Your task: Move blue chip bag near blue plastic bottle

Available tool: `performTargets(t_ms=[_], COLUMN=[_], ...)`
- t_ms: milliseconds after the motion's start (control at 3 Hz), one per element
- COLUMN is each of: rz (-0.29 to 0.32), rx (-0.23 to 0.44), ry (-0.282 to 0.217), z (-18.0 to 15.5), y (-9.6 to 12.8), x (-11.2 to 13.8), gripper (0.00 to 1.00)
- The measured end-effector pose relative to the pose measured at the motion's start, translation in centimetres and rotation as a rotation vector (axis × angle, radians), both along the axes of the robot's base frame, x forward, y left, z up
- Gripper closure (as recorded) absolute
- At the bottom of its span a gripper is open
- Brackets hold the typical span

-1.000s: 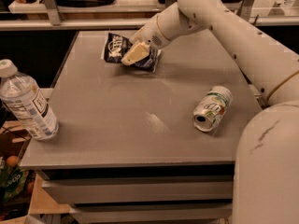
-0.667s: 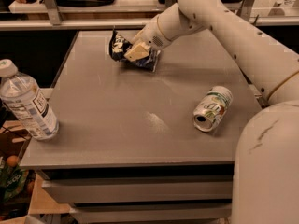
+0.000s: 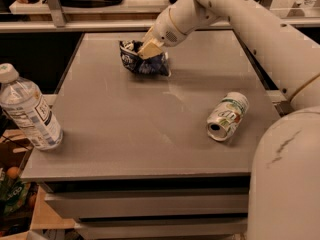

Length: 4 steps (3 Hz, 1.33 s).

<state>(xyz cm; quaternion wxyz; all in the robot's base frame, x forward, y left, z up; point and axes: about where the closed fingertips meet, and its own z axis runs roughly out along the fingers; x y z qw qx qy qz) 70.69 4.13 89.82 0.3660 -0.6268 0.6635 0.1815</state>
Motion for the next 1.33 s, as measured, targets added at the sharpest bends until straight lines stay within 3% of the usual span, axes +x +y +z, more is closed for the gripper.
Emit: performTargets(t_ms=[333,1000,1333], rz=[0.088,0.262,0.263], rx=[-0.022,0.004,0.004], ry=[-0.025,-0.058,-0.058], z=[2.1,5.1,5.1], y=[1.6,4.9,4.9], x=[-2.1,-7.3,-7.4], gripper=[1.0,1.0,1.0])
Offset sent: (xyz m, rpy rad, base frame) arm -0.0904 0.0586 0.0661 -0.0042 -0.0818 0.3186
